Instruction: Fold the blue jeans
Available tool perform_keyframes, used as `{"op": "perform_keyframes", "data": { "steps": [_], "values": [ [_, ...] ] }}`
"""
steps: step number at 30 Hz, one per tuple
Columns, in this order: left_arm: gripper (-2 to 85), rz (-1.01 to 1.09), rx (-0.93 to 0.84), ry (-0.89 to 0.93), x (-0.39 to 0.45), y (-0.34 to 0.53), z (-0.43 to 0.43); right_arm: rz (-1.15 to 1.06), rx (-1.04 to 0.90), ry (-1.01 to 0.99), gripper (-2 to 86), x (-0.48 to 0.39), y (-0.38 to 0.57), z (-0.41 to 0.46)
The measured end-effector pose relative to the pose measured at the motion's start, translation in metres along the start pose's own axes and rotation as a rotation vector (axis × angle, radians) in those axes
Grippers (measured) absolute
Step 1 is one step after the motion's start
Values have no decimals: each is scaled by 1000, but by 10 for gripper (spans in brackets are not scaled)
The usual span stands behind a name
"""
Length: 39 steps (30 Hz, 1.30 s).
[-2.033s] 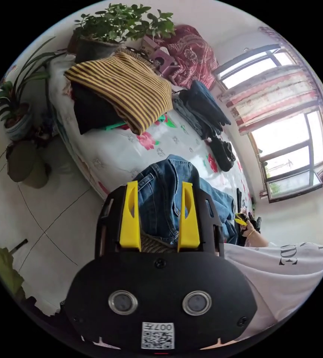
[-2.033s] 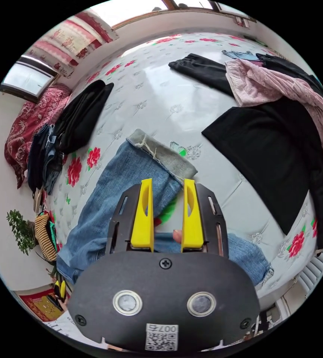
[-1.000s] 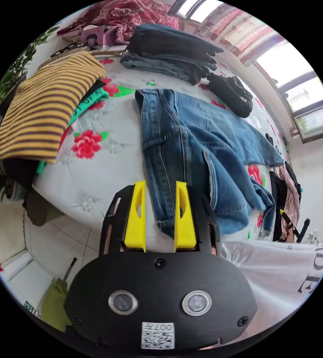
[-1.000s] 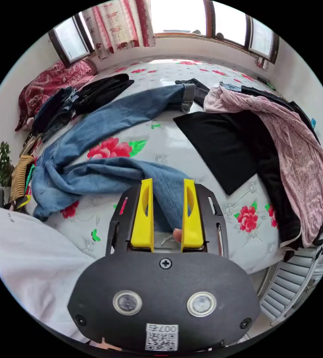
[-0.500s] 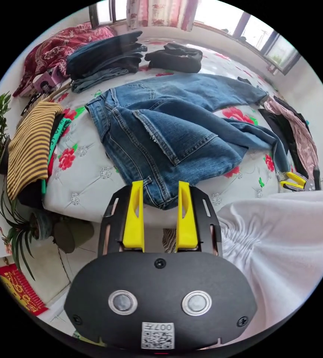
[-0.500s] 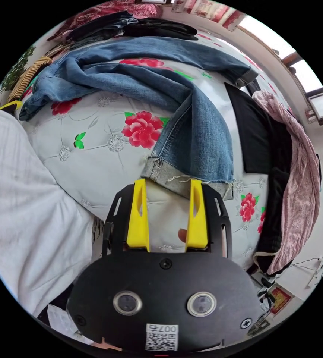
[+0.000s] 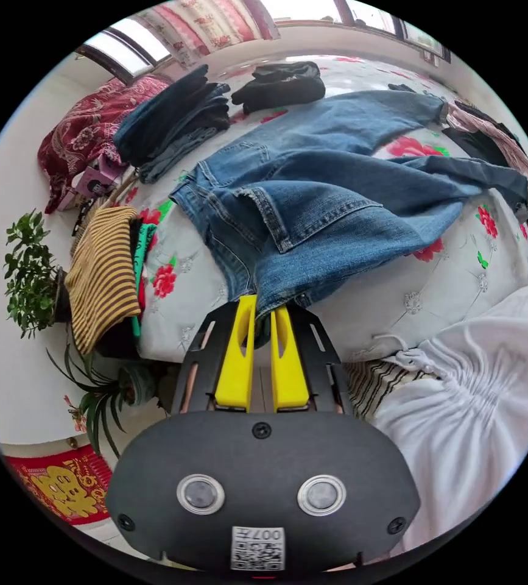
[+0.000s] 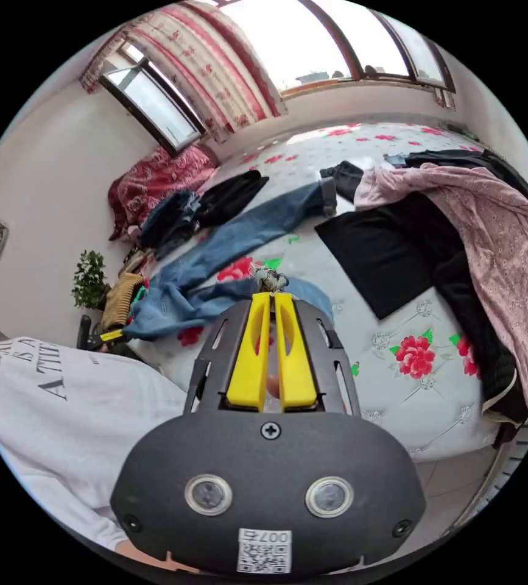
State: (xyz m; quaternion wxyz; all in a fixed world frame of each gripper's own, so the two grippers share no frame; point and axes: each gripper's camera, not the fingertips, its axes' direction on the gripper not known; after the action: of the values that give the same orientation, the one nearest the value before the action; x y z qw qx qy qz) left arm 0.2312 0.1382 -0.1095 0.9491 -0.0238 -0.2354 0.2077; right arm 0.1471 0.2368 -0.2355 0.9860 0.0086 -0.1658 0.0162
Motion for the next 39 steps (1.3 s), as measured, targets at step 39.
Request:
{"op": "perform_keyframes", "data": {
  "steps": [39],
  "values": [
    [79,-826,-109,624,-160,246,117,184,-328,596,6,153,27,41]
  ]
}}
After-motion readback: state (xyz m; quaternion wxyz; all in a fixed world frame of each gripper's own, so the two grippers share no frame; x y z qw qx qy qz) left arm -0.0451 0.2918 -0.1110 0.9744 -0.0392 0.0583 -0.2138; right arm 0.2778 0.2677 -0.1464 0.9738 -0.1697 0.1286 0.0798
